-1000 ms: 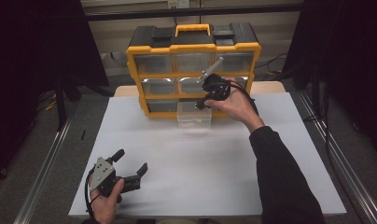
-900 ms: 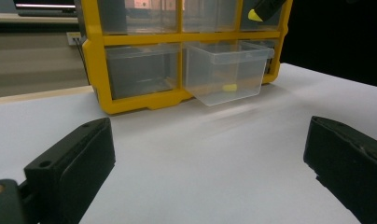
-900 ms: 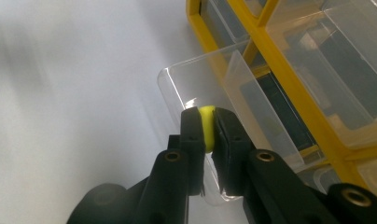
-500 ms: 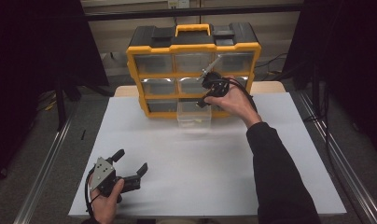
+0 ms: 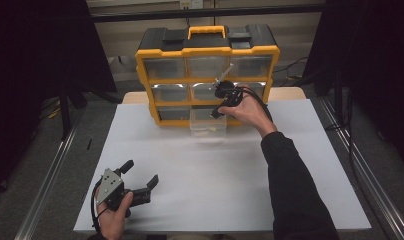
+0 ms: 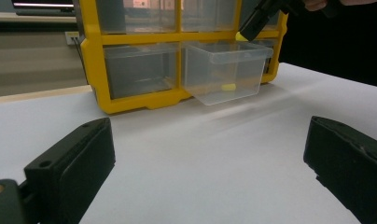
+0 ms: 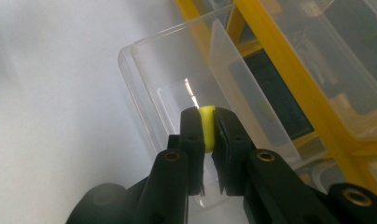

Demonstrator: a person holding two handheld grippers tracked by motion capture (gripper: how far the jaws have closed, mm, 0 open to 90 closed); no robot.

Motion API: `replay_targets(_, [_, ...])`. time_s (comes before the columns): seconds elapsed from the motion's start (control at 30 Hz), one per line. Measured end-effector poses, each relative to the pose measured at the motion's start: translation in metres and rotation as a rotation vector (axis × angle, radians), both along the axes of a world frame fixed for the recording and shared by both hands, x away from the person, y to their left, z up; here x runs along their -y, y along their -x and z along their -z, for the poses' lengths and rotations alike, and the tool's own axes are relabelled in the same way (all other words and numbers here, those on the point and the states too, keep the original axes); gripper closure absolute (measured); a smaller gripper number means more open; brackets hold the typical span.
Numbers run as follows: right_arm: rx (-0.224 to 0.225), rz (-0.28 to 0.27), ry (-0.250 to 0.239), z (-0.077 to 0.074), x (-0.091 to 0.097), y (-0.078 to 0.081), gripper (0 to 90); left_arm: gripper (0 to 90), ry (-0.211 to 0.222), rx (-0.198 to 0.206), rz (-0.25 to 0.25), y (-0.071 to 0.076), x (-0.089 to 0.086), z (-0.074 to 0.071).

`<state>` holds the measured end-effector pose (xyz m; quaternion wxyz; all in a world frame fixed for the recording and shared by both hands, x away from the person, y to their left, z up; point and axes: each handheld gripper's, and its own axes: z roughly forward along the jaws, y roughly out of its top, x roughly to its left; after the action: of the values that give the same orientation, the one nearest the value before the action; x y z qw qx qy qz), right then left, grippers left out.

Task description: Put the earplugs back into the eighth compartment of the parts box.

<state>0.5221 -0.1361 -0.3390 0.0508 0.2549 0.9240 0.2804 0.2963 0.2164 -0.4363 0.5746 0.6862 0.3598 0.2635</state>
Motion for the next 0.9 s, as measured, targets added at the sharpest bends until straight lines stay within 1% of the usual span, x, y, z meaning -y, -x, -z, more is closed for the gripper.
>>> replay_targets(0.1, [0.003,-0.008,-0.004,0.003,-0.003,-0.001,82.5,2.0,-0.002,-0.001,0.001,0.0,0.0,0.0])
replay_targets(0.27, [0.005,-0.007,0.019,0.008,-0.005,-0.002,82.4,2.0,-0.004,-0.001,0.001,0.0,0.0,0.0])
replay_targets(0.4, [0.007,-0.002,0.011,0.011,-0.004,-0.001,82.1,2.0,-0.002,-0.001,-0.001,0.0,0.0,0.0])
replay_targets(0.53, [0.003,0.007,0.01,0.014,-0.003,-0.002,81.8,2.0,-0.004,-0.001,0.0,0.0,0.0,0.0])
replay_targets(0.63, [-0.005,0.008,0.02,0.016,-0.003,-0.002,81.7,2.0,-0.002,-0.003,0.001,0.0,0.0,0.0])
replay_targets(0.77, [-0.009,0.0,0.027,0.018,-0.003,-0.003,81.0,2.0,-0.002,-0.001,0.001,0.0,0.0,0.0])
replay_targets(0.9, [-0.013,0.011,0.025,0.018,-0.002,-0.004,79.3,2.0,-0.003,-0.001,0.002,0.0,0.0,0.0])
